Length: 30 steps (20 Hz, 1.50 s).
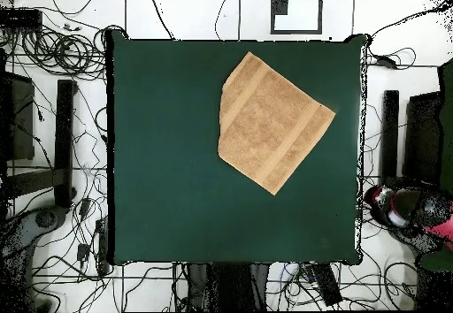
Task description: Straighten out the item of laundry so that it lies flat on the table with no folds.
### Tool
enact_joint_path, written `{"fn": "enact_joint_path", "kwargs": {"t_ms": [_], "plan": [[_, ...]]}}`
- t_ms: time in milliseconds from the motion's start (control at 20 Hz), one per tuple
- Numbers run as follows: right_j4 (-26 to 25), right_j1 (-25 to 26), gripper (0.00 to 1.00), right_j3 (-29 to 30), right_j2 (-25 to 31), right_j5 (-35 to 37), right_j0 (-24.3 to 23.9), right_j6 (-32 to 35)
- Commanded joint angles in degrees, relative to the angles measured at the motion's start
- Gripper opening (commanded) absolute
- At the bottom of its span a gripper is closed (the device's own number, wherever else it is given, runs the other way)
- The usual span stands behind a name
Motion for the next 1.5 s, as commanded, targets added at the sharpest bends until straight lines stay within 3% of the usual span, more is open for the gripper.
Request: {"fn": "enact_joint_path", "kwargs": {"t_ms": [50, 900, 1500], "plan": [[-1.8, -0.6, 0.0, 4.2, 3.7, -2.7, 7.2, -2.7], [2.1, -1.3, 0.0, 5.4, -1.3, -3.5, 13.7, 8.5], [1.1, 1.2, 0.0, 2.9, -1.5, -5.0, 13.0, 6.4]]}}
